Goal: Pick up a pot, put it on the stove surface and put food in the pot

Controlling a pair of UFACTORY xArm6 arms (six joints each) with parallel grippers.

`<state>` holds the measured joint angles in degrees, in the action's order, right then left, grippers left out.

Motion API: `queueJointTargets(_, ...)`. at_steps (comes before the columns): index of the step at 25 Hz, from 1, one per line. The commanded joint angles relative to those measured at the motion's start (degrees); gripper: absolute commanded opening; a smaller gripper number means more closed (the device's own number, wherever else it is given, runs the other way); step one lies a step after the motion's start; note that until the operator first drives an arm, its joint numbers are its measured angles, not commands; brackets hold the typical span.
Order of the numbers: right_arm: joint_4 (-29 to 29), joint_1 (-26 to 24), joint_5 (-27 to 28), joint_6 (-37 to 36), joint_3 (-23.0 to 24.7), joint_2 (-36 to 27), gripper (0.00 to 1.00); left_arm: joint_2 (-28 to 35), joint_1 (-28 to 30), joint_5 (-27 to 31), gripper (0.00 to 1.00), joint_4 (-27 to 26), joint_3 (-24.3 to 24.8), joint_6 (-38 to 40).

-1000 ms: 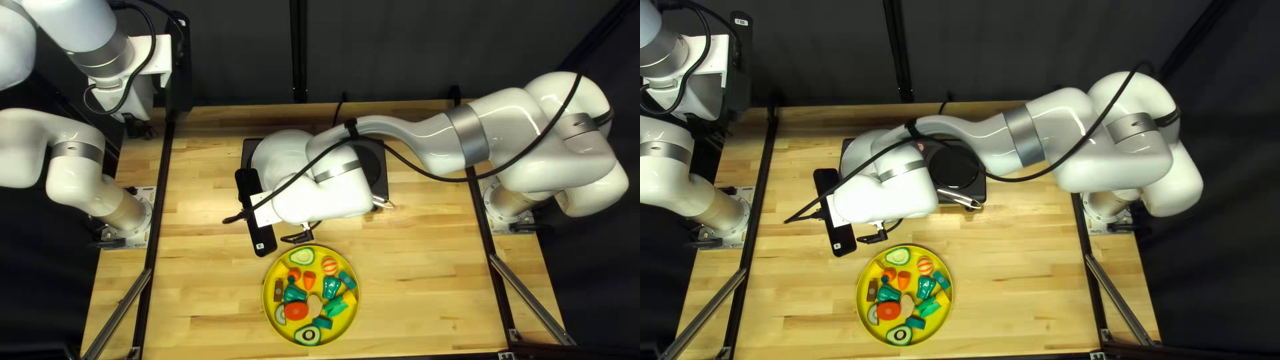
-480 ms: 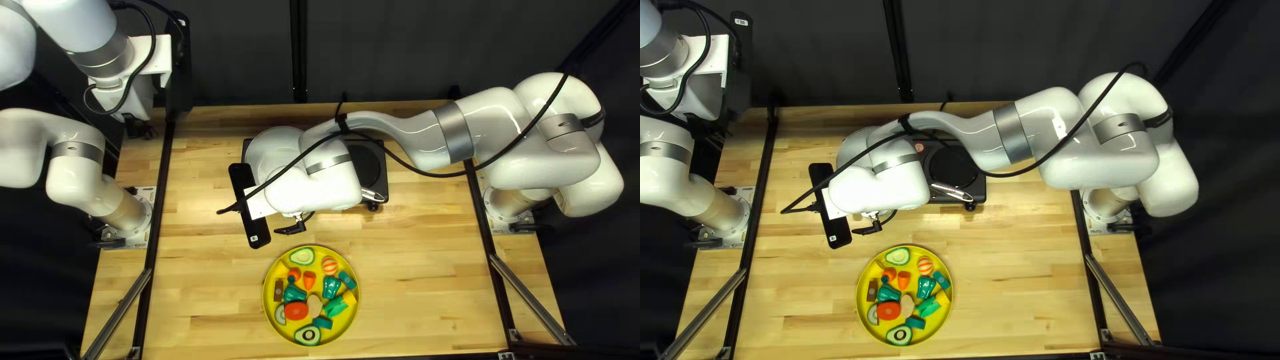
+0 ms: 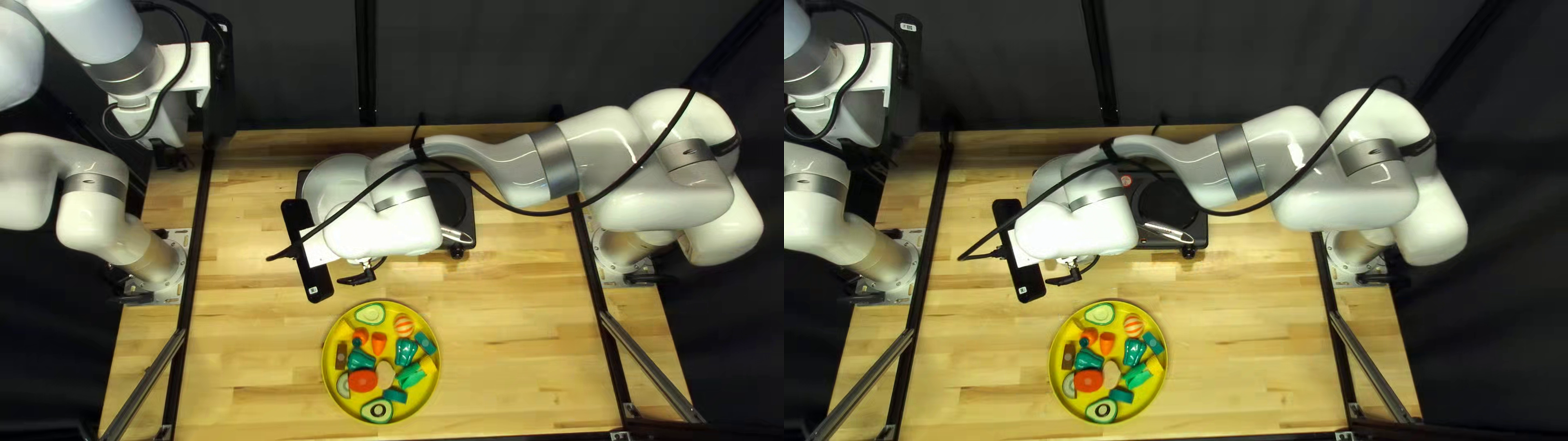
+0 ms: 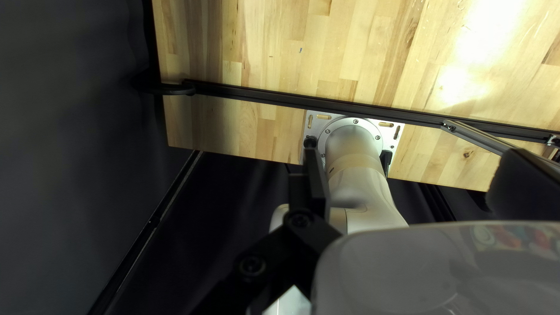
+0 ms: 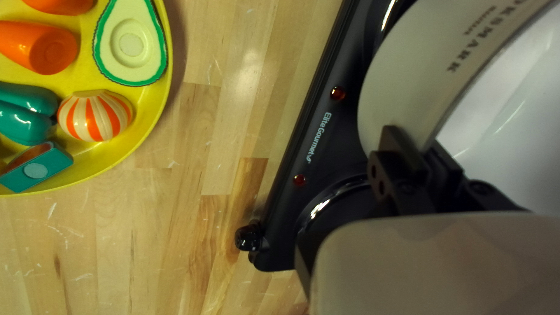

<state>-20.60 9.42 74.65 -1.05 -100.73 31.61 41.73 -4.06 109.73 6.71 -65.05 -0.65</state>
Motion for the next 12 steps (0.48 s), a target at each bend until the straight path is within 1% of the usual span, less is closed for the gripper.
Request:
queueJointTargets(1, 0.2, -0.6, -0.9, -0.4, -0.1, 0.6, 0.0, 0.0, 0.0, 0.0, 1.0, 0.0, 0.0, 0.0)
queueJointTargets(4, 0.3, -1.0, -1.5, -0.6, -0.2, 1.0, 0.0, 0.0, 0.0, 0.0, 1.0, 0.0, 0.0, 0.0)
queueJointTargets(9, 0.5, -1.4, -1.6, -1.2, -1.8, 2.3, 0.0, 0.0, 0.0, 0.0, 1.0, 0.0, 0.0, 0.0)
queueJointTargets(12, 0.6, -1.6, -2.0, -1.5, -1.8, 2.4, 0.0, 0.0, 0.0, 0.0, 1.0, 0.0, 0.0, 0.0)
